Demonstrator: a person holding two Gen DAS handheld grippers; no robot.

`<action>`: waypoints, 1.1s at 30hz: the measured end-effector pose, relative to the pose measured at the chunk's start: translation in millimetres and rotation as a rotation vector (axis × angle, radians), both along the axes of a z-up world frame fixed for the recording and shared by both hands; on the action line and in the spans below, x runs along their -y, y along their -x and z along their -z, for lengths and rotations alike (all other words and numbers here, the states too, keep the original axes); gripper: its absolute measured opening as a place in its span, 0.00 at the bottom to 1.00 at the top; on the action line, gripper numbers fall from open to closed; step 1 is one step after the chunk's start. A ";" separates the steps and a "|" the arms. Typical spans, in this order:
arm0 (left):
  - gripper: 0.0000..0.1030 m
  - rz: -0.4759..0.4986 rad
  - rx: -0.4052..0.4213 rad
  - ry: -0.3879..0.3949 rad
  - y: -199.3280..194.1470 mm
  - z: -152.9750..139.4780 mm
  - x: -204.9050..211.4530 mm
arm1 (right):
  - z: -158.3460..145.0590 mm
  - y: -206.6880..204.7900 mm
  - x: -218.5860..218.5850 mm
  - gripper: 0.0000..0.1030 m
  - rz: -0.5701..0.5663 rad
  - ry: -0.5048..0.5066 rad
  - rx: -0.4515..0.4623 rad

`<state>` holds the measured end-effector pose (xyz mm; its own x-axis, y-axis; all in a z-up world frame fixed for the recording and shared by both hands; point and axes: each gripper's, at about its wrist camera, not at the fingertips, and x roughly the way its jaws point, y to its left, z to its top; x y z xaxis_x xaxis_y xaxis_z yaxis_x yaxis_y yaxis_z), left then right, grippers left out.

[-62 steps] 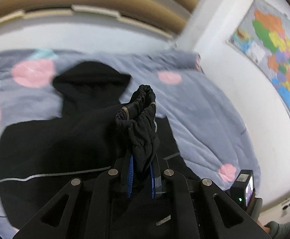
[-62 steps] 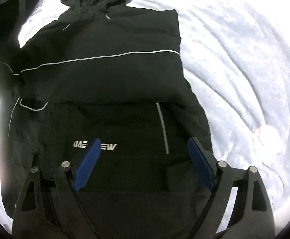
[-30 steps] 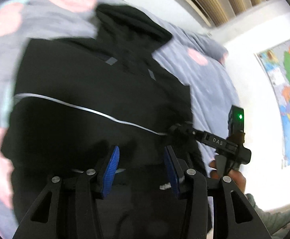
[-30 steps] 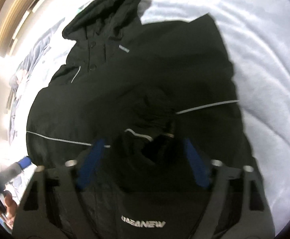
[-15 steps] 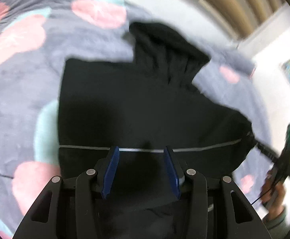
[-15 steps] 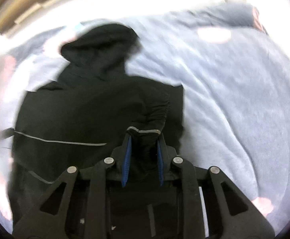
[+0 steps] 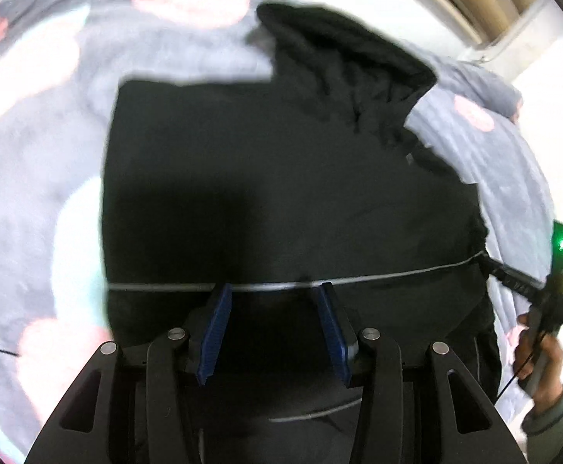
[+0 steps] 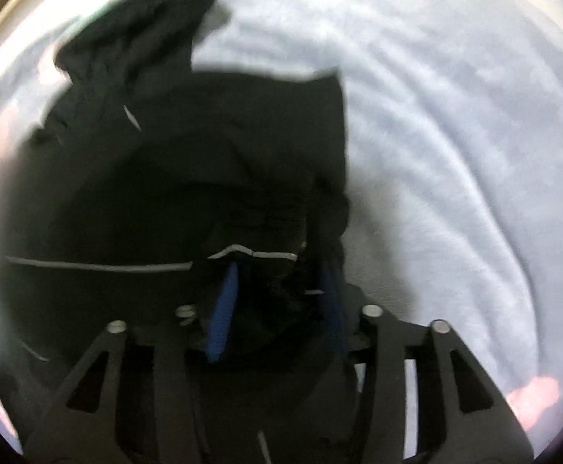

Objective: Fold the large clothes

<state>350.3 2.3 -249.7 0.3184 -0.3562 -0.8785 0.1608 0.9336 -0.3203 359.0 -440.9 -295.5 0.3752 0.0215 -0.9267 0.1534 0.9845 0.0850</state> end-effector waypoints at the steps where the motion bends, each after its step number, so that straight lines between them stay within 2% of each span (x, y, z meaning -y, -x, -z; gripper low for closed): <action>1: 0.46 0.000 0.018 0.006 -1.1 -6.9 1.0 | -12.0 2.4 2.0 0.54 0.012 -0.010 0.035; 2: 0.46 -0.004 0.041 0.015 -2.3 -17.0 -0.4 | -29.1 3.3 3.2 0.62 0.027 -0.015 0.089; 3: 0.46 -0.011 0.058 0.022 -5.0 -23.8 -1.3 | -38.3 1.1 1.8 0.66 0.033 -0.012 0.121; 5: 0.46 -0.026 0.089 0.042 -13.1 -31.5 -3.0 | -42.1 -8.5 -5.1 0.65 0.015 -0.011 0.135; 8: 0.46 -0.069 0.086 0.012 -31.4 -23.4 -3.8 | -21.0 -28.7 -20.5 0.57 -0.025 0.013 0.088; 10: 0.46 -0.117 0.029 0.001 -45.3 -0.3 -10.9 | 11.0 -38.2 -27.6 0.55 -0.035 0.063 0.018; 12: 0.46 -0.152 -0.033 0.030 -53.2 21.6 -19.1 | 30.7 -35.3 -30.2 0.58 -0.036 0.103 -0.003; 14: 0.46 -0.190 -0.044 0.082 -54.0 30.0 -26.9 | 34.8 -29.5 -30.1 0.63 -0.034 0.134 0.025; 15: 0.46 -0.194 -0.043 0.085 -53.8 30.6 -27.7 | 35.8 -28.9 -28.9 0.68 -0.025 0.133 0.023; 16: 0.46 -0.191 -0.038 0.077 -52.5 30.5 -27.6 | 37.4 -28.7 -26.6 0.68 -0.016 0.119 0.018; 19: 0.46 -0.158 -0.023 0.035 -53.3 38.1 -21.3 | 47.2 -29.0 -11.7 0.69 0.008 0.014 0.028; 26: 0.46 -0.134 0.015 -0.061 -55.1 41.8 -7.8 | 47.3 -23.3 -14.8 0.70 0.007 0.042 0.037; 31: 0.47 -0.035 0.104 -0.252 -47.1 44.7 21.3 | 49.9 -19.9 -17.8 0.71 0.002 0.062 0.038; 33: 0.47 -0.013 0.115 -0.327 -41.0 41.9 31.6 | 48.1 -14.7 -22.8 0.72 0.022 0.070 0.042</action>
<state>391.4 -29.3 -291.6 0.4249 -0.0574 -0.9034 0.1663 0.9860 0.0156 373.8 -418.2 -343.6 0.4134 -0.0512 -0.9091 0.1730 0.9846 0.0232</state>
